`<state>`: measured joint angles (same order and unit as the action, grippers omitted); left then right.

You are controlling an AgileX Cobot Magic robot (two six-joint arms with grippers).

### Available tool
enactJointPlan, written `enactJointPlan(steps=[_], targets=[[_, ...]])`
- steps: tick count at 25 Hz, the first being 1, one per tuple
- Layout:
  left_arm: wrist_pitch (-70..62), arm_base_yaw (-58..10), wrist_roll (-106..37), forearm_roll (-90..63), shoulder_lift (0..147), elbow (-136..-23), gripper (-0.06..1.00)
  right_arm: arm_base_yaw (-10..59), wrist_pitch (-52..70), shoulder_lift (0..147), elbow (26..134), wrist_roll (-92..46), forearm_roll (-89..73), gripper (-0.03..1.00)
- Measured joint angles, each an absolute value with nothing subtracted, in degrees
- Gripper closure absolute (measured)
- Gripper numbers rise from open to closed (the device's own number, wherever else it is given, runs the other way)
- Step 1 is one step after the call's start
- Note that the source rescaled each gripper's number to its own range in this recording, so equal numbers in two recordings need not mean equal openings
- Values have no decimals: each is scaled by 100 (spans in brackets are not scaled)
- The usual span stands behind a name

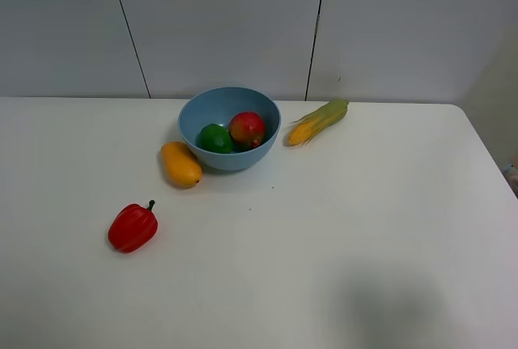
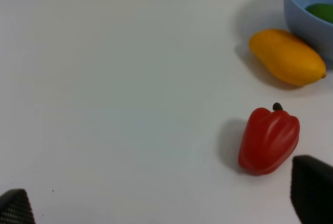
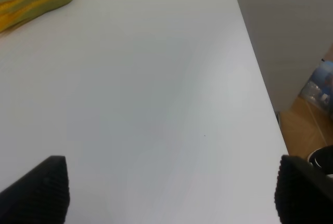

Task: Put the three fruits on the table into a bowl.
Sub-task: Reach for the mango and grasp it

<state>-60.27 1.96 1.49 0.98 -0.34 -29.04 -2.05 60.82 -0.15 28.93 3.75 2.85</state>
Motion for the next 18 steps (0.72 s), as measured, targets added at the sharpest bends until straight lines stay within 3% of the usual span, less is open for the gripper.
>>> enactJointPlan(steps=[18], targets=[[-6027,196,149,98,-34,-2904,-6,-205,6082,-15,2893,381,285,71]])
